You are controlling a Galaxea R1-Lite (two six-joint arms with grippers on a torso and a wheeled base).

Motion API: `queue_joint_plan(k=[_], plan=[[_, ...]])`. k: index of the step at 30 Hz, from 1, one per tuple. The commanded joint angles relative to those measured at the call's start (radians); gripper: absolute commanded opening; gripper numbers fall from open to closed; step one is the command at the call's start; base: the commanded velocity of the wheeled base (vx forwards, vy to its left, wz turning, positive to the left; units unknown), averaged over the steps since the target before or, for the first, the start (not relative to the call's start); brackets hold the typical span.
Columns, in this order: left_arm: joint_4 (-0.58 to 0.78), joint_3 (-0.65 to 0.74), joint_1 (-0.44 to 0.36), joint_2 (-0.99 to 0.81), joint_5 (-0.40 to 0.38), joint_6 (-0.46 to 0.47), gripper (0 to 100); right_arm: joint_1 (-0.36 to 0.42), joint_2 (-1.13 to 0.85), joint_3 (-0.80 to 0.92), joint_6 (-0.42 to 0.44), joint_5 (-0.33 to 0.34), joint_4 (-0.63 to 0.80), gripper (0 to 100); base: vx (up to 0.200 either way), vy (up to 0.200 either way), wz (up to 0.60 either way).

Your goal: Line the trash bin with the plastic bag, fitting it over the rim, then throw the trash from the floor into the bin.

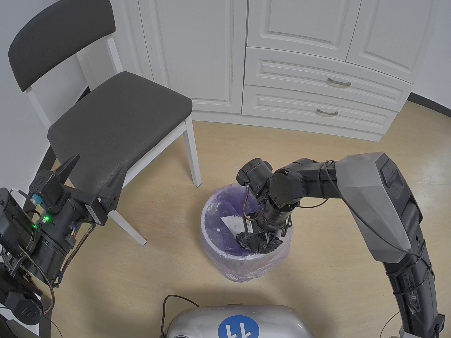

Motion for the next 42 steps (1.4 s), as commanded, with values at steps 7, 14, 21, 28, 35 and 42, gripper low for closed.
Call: queue_joint_plan(k=[7,14,21,28,35,42], plan=[[0.0,-0.001,0.0,-0.008,-0.001,0.0,100,0.029,0.011,0.0,0.011,-0.04,-0.106,0,0.0,0.0,0.0],[0.0,0.001,0.0,-0.008,-0.001,-0.002,100,0.027,0.049,0.0,0.042,-0.072,-0.157,0,0.0,0.0,0.0],[0.0,0.002,0.0,-0.008,0.001,-0.002,100,0.027,0.057,0.0,0.057,-0.109,-0.164,0,0.0,0.0,0.0],[0.0,0.002,0.0,-0.003,0.001,-0.002,100,0.021,0.042,0.0,0.0,-0.153,-0.099,0,0.0,0.0,0.0],[0.0,0.002,0.0,-0.008,-0.002,-0.002,100,0.03,0.081,0.0,-0.014,-0.192,-0.141,0,0.0,0.0,0.0],[0.0,0.001,0.0,-0.008,-0.002,-0.003,100,0.046,0.118,0.0,0.019,-0.182,-0.316,0,0.0,0.0,0.0]])
